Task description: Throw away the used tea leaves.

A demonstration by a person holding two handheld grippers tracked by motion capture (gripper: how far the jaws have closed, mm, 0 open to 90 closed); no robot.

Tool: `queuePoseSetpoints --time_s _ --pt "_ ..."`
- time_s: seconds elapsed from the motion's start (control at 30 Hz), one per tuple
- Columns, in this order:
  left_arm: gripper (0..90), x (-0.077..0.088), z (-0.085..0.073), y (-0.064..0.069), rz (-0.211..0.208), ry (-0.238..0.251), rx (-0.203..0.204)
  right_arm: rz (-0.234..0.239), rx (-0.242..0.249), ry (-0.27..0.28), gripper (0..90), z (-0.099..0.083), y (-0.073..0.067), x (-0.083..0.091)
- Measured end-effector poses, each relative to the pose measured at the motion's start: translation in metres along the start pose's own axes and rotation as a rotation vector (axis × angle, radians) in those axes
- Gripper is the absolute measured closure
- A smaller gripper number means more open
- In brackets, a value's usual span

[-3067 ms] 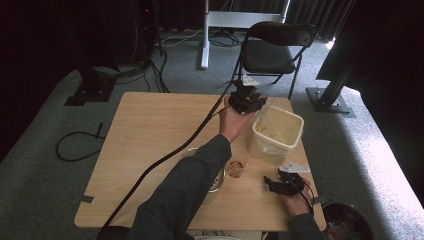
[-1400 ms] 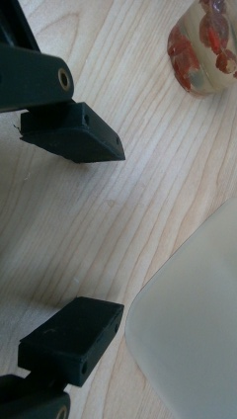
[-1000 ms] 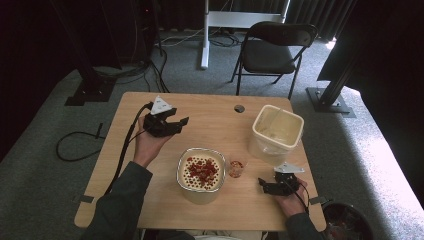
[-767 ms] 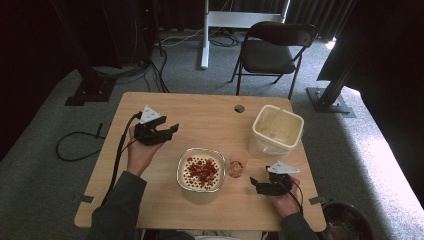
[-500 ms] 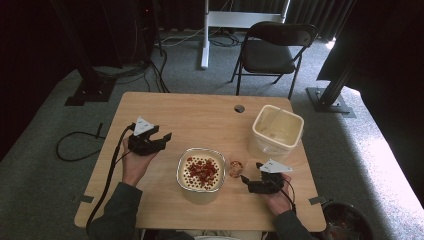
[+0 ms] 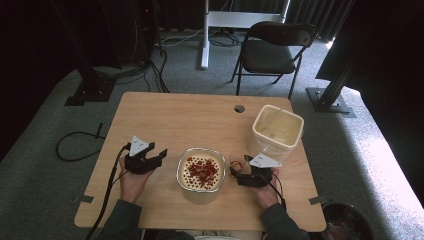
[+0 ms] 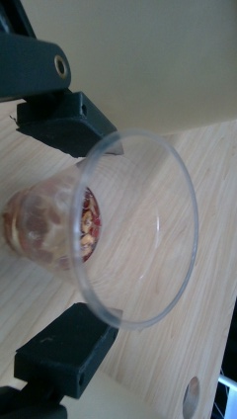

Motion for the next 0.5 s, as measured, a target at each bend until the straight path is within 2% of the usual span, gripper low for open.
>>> queuePoseSetpoints --time_s 0.2,0.33,0.5 --pt "42.5 -0.008 -0.017 0.012 -0.037 -0.029 0.012 0.003 0.028 0.024 24.3 0.005 -0.003 -0.008" --pt "42.4 -0.014 -0.022 0.022 -0.067 -0.056 -0.013 0.012 0.032 0.031 27.0 0.007 -0.003 -0.015" --pt "42.4 -0.016 -0.022 0.031 -0.098 -0.062 -0.043 0.023 0.023 0.035 29.7 0.007 -0.001 -0.017"
Point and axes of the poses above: each handheld gripper's, and its own axes: x roughly backward along the jaws, z roughly out of its top, y roughly to its right, the point moved 2 cm from there along -x, roughly forward along the jaws, and after that the axes turned 13 degrees about -x, right-handed, at the moved point
